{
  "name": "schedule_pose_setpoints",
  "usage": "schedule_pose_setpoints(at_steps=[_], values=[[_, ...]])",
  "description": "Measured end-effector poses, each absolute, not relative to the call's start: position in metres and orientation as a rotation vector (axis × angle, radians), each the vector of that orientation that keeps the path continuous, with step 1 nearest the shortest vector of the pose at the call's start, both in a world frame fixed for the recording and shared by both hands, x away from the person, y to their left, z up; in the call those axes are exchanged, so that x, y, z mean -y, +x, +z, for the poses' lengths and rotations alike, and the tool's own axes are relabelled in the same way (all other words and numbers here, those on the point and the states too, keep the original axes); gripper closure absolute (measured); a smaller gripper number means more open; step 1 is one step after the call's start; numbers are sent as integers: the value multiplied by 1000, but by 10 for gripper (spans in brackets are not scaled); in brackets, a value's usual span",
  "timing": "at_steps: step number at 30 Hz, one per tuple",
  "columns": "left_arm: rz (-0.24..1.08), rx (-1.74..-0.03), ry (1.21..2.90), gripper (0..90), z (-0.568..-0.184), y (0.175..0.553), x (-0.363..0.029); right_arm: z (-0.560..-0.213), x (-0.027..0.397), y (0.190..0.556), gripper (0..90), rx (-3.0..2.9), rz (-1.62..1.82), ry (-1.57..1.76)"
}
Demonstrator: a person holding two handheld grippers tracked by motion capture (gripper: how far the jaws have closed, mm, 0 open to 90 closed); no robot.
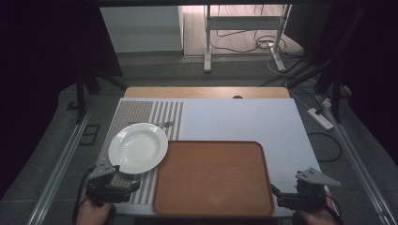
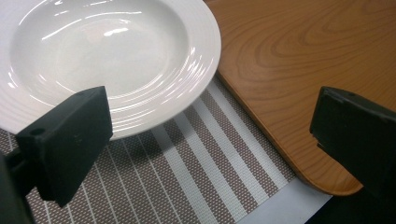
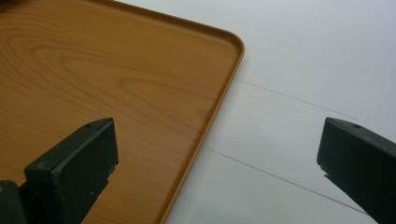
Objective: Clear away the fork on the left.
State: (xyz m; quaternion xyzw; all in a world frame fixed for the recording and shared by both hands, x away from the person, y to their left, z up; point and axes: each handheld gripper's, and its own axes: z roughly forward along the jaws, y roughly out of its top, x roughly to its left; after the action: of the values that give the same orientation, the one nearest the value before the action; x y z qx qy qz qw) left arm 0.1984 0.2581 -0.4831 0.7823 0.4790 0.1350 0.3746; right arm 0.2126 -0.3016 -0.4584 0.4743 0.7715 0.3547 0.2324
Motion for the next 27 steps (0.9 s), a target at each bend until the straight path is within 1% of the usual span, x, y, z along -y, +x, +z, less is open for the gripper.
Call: schedule_pose_setpoints(at_steps=[19,27], values=[[311,-1247,1983,0,-484,200,-261,-459,298,212,0,-2165,960,1260],[308,-1231,1976,0,-482,204,-261,-460,296,213,0,-2183,941,1243]])
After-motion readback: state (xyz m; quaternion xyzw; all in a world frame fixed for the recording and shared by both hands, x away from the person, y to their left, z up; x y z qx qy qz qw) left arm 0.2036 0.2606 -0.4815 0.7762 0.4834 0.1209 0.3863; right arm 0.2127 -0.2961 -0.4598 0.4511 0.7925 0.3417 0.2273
